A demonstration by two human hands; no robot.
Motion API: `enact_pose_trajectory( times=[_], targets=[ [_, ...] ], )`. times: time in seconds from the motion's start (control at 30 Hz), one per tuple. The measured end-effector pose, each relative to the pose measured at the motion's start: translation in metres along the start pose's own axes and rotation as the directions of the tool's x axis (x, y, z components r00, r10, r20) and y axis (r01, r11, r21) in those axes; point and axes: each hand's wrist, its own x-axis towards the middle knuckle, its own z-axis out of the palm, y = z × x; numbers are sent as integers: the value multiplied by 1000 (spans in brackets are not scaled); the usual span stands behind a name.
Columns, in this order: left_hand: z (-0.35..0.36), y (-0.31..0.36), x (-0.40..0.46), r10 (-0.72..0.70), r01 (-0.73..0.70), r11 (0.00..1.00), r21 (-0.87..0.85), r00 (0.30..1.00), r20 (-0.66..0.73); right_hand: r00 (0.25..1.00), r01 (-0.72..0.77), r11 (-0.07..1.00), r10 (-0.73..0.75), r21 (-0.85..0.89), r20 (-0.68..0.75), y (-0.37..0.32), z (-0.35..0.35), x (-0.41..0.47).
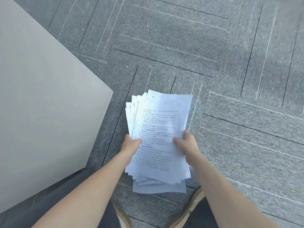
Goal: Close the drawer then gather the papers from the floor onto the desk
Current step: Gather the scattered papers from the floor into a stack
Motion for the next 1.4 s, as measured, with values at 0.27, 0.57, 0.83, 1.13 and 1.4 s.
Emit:
enact_pose_trajectory(
  times=[0.27,0.57,0.83,1.13,1.4],
  targets=[
    [-23,0,-5,-46,95,920,-381,990,135,971,53,976,-100,213,218,-47,-27,-27],
    [-62,67,-71,235,-168,905,-390,963,130,957,229,961,-252,156,144,-113,-62,-81],
    [-116,137,-184,470,-418,841,-345,879,82,912,380,904,-402,197,84,-185,-87,-174],
    [-198,193,-341,625,-529,743,-410,767,142,782,591,749,-623,300,15,-274,-123,-326],
    [-260,183,-524,830,-780,500,-377,555,-48,601,767,570,-799,294,-19,-316,-147,-497]
  ],
)
